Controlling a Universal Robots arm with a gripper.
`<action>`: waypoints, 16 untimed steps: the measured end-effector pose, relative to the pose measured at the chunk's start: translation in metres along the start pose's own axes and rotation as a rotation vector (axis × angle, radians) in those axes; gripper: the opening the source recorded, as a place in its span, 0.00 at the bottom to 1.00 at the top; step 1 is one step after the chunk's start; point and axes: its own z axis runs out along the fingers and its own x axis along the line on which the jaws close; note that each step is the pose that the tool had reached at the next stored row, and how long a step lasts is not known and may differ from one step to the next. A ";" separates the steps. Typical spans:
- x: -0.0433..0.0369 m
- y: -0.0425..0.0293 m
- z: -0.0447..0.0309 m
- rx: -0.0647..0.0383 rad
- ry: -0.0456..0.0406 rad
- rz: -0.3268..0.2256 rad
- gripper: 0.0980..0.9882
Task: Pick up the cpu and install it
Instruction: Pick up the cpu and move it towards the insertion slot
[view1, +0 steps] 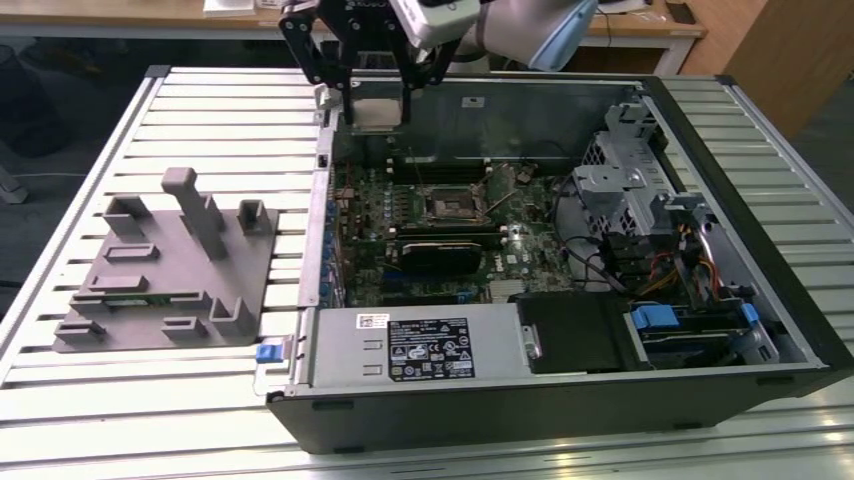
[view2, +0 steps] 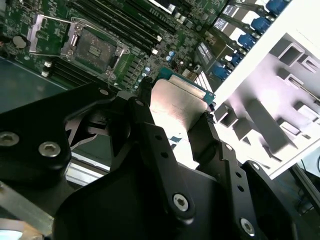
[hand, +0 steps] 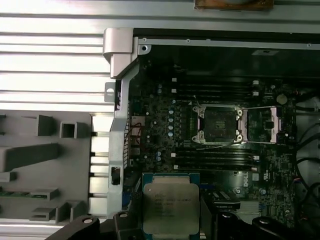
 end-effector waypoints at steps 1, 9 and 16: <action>-0.0023 0.0001 0.0001 0.000 -0.0001 0.000 0.50; -0.0280 0.0111 0.0019 0.000 0.0000 0.000 0.50; -0.0431 0.0190 0.0038 0.000 0.0000 0.000 0.50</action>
